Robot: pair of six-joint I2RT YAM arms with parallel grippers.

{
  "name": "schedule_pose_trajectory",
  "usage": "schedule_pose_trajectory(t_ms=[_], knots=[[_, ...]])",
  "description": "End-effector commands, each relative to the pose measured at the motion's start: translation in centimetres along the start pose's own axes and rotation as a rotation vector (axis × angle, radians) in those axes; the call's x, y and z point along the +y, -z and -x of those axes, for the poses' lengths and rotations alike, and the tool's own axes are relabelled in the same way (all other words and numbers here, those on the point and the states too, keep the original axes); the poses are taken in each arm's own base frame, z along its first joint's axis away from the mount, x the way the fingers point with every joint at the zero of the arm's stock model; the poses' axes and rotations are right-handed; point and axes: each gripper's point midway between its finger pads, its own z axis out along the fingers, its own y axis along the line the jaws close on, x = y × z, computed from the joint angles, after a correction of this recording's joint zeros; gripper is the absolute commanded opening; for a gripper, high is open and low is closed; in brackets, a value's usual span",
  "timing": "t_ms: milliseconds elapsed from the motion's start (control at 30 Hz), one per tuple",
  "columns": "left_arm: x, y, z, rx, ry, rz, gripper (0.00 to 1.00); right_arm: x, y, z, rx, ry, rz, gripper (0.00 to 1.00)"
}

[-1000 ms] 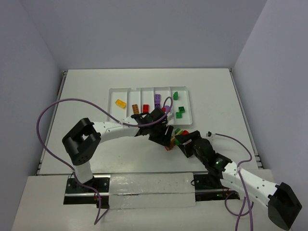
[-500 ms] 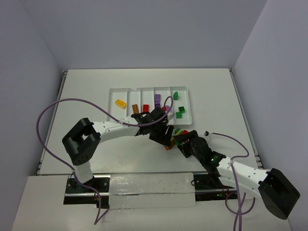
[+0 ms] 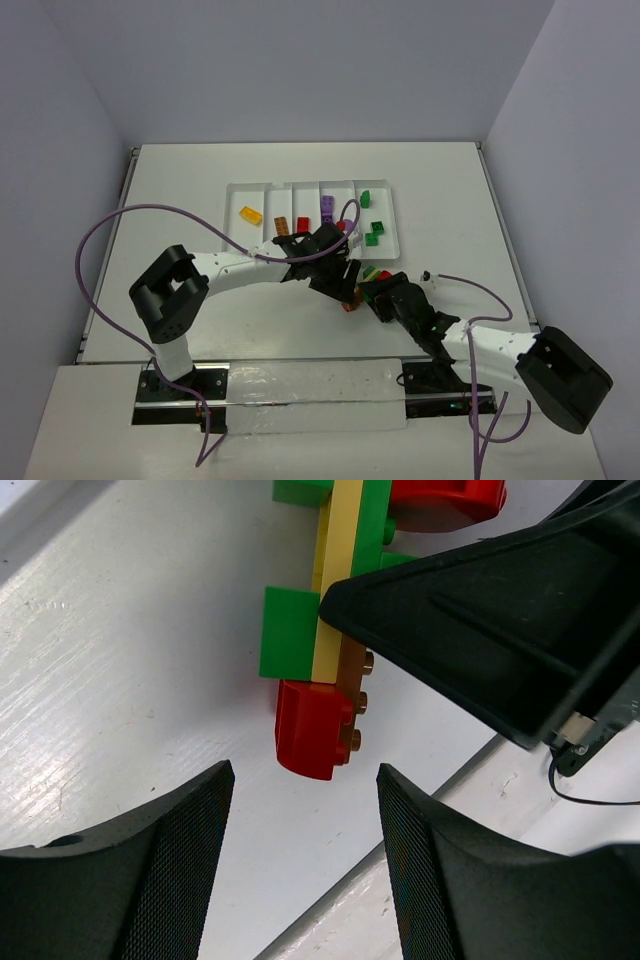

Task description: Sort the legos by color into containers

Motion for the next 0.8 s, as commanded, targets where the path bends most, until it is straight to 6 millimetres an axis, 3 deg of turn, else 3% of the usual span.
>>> schedule_pose_trajectory(t_ms=[0,67,167,400,600,767], knots=[[-1.2,1.7,1.9,-0.068,-0.031,-0.022,0.67,-4.4,0.3,0.7,-0.033,0.036,-0.092,0.52],[-1.2,1.9,2.0,-0.074,-0.032,-0.02,0.67,-4.5,0.4,0.8,-0.041,0.032,-0.092,0.4],[-1.4,2.1,2.2,-0.071,-0.042,-0.019,0.67,-4.2,0.5,0.9,-0.044,0.028,-0.076,0.32],[-2.4,3.5,3.2,-0.096,-0.067,-0.048,0.68,-4.2,1.3,1.4,-0.053,0.068,-0.081,0.18],[-4.5,4.3,3.8,-0.111,-0.059,-0.178,0.68,-2.4,2.9,2.7,-0.098,0.124,-0.045,0.05],[-6.3,5.5,5.1,-0.147,-0.022,-0.304,0.68,-2.1,4.1,3.5,-0.117,0.19,-0.047,0.03]])
